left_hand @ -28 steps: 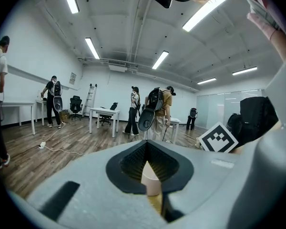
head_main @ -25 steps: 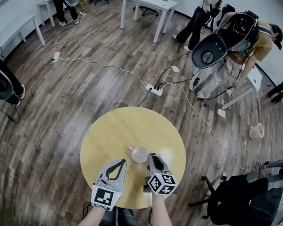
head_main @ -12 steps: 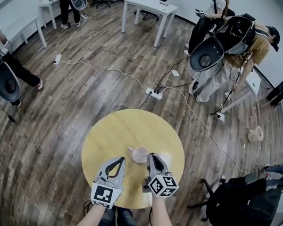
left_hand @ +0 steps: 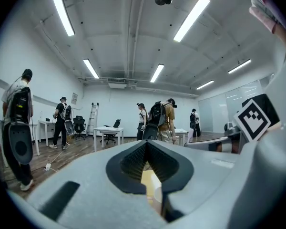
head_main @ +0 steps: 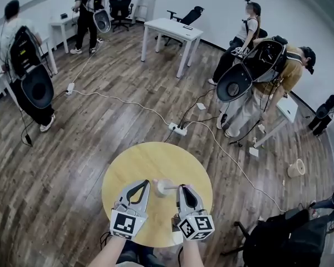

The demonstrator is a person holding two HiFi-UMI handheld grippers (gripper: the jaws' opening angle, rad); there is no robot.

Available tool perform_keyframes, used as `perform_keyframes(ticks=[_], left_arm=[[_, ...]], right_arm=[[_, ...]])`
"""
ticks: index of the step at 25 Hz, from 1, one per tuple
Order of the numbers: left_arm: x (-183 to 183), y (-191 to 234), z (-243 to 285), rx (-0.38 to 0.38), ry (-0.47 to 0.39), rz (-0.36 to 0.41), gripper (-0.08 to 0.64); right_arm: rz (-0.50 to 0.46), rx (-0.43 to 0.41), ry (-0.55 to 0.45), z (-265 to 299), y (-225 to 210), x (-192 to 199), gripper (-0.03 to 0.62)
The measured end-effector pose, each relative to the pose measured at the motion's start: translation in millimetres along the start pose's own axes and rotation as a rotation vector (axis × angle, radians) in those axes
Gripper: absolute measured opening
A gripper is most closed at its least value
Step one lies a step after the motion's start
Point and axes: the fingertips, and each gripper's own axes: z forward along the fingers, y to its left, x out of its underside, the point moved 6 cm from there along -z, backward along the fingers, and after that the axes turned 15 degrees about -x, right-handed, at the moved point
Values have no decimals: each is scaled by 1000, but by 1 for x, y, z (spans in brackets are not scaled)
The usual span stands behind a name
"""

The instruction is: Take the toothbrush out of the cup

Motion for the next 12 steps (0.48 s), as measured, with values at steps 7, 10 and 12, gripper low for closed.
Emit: perform_keyframes(ticks=[7,10,12], left_arm=[[-29,1,-15,7,-56,3,-3],[-37,0,-22,8,-111,15,-3],[-41,-2,-28,9,-119,11,-3]], right_arm=[[-73,-40,-87,-19,41,-37,29],[-110,-59,-109,-27,57,-48,29],[-124,-62,-118,-32,63,-51,29]])
